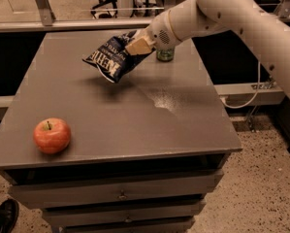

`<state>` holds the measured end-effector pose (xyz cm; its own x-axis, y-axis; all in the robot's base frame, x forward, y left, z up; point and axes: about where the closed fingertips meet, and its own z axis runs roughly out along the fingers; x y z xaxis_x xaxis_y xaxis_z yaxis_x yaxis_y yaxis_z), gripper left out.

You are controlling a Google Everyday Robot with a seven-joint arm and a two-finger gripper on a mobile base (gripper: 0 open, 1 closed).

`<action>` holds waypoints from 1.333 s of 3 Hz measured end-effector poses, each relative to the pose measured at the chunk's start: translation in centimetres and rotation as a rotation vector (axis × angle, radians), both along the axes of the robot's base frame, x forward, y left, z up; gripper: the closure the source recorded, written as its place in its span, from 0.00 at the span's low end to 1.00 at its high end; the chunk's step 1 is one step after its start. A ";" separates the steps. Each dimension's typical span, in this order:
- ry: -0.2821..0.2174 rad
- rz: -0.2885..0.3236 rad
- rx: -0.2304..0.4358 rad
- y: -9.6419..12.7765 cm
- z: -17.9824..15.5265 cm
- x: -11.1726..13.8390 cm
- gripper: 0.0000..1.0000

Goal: Move blue chip bag near apple

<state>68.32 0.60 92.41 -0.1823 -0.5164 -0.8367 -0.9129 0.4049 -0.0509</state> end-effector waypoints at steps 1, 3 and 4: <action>0.032 0.068 -0.037 -3.1 -0.8 -4.3 1.00; 0.069 0.209 -0.011 -0.9 -1.8 -9.1 1.00; 0.065 0.270 0.019 1.4 -1.3 -10.1 1.00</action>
Offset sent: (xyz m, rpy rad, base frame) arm -0.1001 -0.0356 -0.0189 -0.0430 0.0751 0.1931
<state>58.18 1.97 91.06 -0.0936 -0.5380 -0.8377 -0.9890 0.1467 0.0163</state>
